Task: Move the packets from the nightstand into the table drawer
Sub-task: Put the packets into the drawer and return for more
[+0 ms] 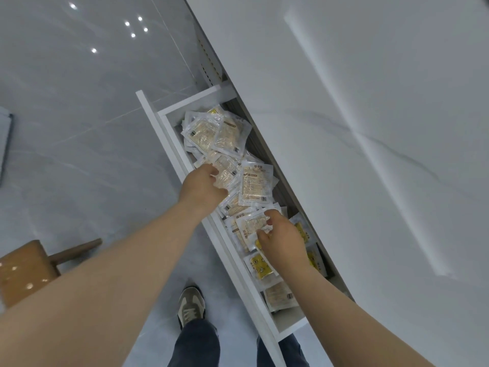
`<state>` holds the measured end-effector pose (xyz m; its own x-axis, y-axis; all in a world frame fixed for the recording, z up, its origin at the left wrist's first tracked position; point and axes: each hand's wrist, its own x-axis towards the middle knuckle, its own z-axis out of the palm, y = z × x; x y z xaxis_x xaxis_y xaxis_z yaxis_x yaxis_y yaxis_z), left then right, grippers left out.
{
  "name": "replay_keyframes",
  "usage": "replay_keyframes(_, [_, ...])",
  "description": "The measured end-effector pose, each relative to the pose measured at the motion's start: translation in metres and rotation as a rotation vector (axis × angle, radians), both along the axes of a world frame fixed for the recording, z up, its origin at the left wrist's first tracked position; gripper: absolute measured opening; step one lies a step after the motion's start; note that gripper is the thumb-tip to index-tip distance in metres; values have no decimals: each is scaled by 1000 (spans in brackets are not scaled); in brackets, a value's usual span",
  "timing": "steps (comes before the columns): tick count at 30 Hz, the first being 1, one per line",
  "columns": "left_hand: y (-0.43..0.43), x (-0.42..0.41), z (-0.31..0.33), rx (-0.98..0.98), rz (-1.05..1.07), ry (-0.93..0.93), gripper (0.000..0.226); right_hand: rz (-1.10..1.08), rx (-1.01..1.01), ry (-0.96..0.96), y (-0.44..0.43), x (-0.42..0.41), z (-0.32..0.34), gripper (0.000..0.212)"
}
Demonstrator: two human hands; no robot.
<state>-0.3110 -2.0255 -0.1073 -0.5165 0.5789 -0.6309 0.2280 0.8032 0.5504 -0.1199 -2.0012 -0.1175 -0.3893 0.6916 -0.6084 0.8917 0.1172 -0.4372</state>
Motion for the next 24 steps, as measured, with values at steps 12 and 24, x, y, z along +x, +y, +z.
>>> replay_keyframes(12, [-62,54,134,-65,-503,71,47,144,139,-84,-10,46,147,37])
replay_keyframes(24, [-45,119,387,262,-912,250,56,122,494,-136,-32,140,414,43])
